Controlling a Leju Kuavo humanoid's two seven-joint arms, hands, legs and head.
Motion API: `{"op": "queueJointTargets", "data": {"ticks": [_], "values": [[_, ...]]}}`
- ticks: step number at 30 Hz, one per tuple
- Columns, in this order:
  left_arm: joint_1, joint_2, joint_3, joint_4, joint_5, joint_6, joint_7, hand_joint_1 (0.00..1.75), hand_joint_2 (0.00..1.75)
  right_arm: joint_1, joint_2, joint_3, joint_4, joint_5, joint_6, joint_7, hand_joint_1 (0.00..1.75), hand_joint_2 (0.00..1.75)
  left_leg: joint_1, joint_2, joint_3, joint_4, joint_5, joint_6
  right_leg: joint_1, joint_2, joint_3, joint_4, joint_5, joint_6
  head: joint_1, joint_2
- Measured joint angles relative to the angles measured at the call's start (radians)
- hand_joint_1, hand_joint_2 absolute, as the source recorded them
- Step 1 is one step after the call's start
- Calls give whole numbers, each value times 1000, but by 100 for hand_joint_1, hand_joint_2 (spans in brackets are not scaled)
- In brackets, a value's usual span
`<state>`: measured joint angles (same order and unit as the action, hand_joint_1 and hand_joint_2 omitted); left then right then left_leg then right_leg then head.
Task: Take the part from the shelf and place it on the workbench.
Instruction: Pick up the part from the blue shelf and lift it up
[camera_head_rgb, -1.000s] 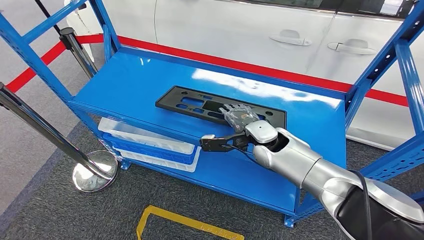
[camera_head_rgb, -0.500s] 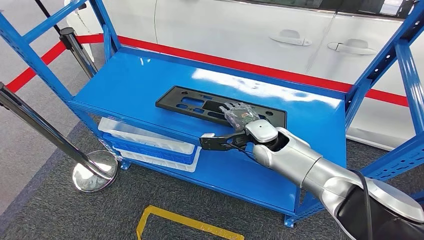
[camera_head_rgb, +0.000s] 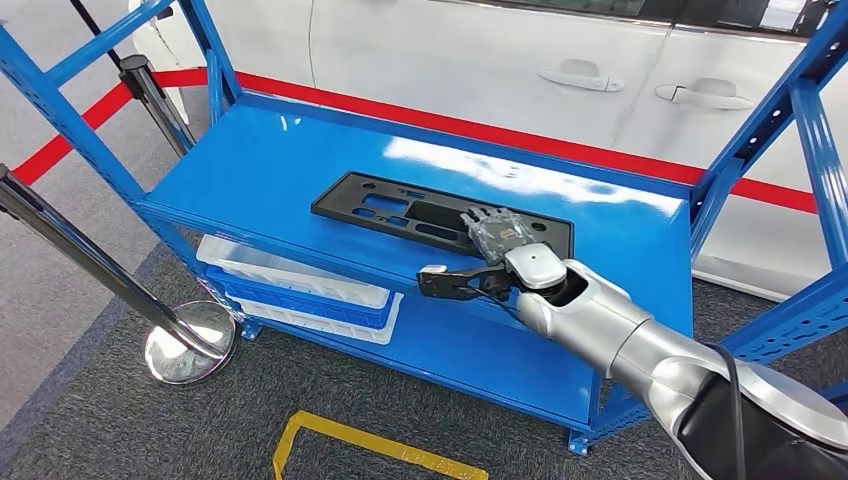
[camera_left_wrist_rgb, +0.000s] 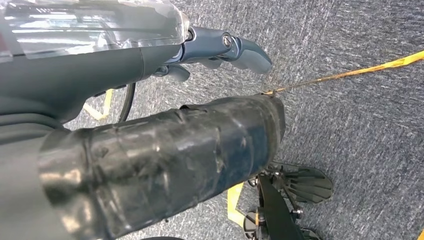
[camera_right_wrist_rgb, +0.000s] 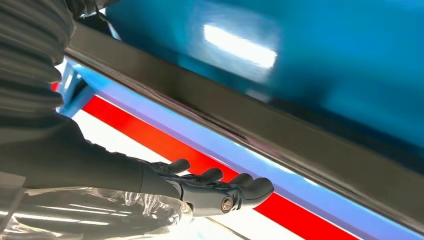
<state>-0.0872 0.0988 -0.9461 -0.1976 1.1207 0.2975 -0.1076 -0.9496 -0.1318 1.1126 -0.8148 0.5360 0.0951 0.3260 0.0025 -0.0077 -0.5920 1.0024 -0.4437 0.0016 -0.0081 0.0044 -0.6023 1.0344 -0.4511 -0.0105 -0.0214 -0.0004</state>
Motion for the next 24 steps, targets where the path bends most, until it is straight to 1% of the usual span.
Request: {"op": "queueJointTargets", "data": {"ticks": [8, 15, 16, 18, 19, 20, 22, 24], "values": [[0, 0, 0, 0, 0, 0, -6, 0, 0, 8, -29, -5, 19, 13, -2, 27, 0, 175, 0, 0, 0, 0, 0, 0, 0, 0, 0, 0, 0, 0, 0, 0], [0, 0, 0, 0, 1, 0, -8, 0, 0, 9, -43, -9, 21, 17, 1, 32, 0, 175, 0, 0, 0, 0, 0, 0, 0, 0, 0, 0, 0, 0, 0, 0], [0, 0, 0, 0, 1, 0, -8, 0, 0, 9, -45, -9, 21, 17, 2, 33, 0, 131, 0, 0, 0, 0, 0, 0, 0, 0, 0, 0, 0, 0, 0, 0], [0, 0, 0, 0, 1, 0, -9, 0, 0, 9, -47, -10, 21, 19, 3, 38, 0, 131, 0, 0, 0, 0, 0, 0, 0, 0, 0, 0, 0, 0, 0, 0], [0, 1, 0, 0, 1, 0, -9, 0, 0, 9, -48, -11, 21, 20, 4, 40, 43, 131, 0, 0, 0, 0, 0, 0, 0, 0, 0, 0, 0, 0, 0, 0], [0, 1, 0, 0, 1, 0, -10, 0, 0, 10, -49, -12, 21, 20, 4, 42, 86, 175, 0, 0, 0, 0, 0, 0, 0, 0, 0, 0, 0, 0, 0, 0], [0, 1, 0, 0, 1, 0, -11, 0, 0, 11, -51, -16, 20, 22, 7, 43, 174, 175, 0, 0, 0, 0, 0, 0, 0, 0, 0, 0, 0, 0, 0, 0], [0, 1, 0, 0, 2, 0, -12, 0, 0, 15, -52, -18, 20, 21, 9, 44, 175, 175, 0, 0, 0, 0, 0, 0, 0, 0, 0, 0, 0, 0, 0, 0]]}}
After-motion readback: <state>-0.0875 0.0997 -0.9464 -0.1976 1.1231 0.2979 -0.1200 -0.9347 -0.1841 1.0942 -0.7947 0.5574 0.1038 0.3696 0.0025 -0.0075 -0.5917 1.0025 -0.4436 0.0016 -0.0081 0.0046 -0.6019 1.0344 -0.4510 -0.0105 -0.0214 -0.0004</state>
